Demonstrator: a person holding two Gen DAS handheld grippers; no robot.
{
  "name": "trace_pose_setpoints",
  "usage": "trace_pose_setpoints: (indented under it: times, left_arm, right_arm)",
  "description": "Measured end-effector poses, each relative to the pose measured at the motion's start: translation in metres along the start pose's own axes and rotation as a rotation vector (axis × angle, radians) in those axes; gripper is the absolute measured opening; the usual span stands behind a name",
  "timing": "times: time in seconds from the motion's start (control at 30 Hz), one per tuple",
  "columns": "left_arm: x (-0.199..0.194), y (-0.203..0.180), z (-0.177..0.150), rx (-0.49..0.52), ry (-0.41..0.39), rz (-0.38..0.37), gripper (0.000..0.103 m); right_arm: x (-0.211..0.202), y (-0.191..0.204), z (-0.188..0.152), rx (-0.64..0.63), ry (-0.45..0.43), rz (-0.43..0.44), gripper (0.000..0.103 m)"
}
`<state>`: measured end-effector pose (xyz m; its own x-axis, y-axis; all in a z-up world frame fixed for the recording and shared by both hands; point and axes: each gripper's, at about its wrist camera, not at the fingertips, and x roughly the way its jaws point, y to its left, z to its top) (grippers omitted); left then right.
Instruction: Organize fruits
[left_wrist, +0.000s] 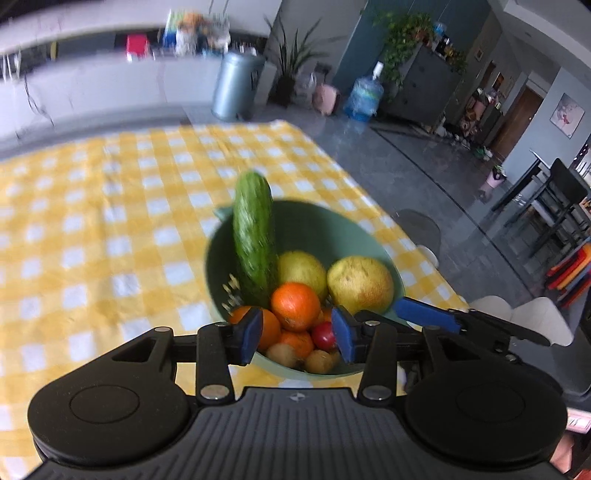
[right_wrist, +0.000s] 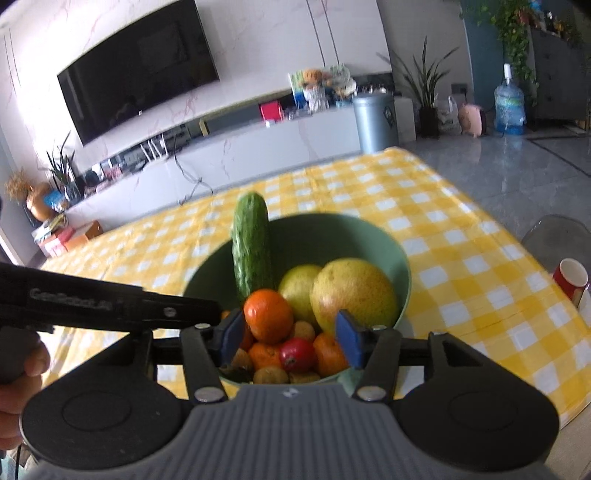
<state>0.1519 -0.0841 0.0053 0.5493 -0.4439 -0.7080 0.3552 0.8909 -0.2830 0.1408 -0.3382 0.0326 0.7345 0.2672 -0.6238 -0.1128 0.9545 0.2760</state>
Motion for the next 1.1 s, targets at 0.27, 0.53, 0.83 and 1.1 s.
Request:
trace_pose_setpoints:
  times: [0.27,0.53,0.83,1.1]
  left_arm:
    - [-0.068,-0.022,-0.018,0.151,-0.24,0.214,0.066]
    - [-0.114,-0.029,-0.041,0.164,-0.455,0.41,0.093]
    - [-0.095,-0.016,-0.062,0.159,-0.451,0.536,0.094]
    - [-0.067,-0.005,-0.08,0.126,-0.298,0.458,0.094]
  right_arm:
    - [-0.057,0.014,0.012,-0.007,-0.163,-0.005,0.072]
    - [-0.108,0.044,0.01,-0.129,-0.291,-0.054,0.092]
    - [-0.102,0.053,-0.024,-0.134,-0.258,-0.079,0.097]
    - [-0.077,0.053,-0.051,-0.18,-0.19,-0.099,0.097]
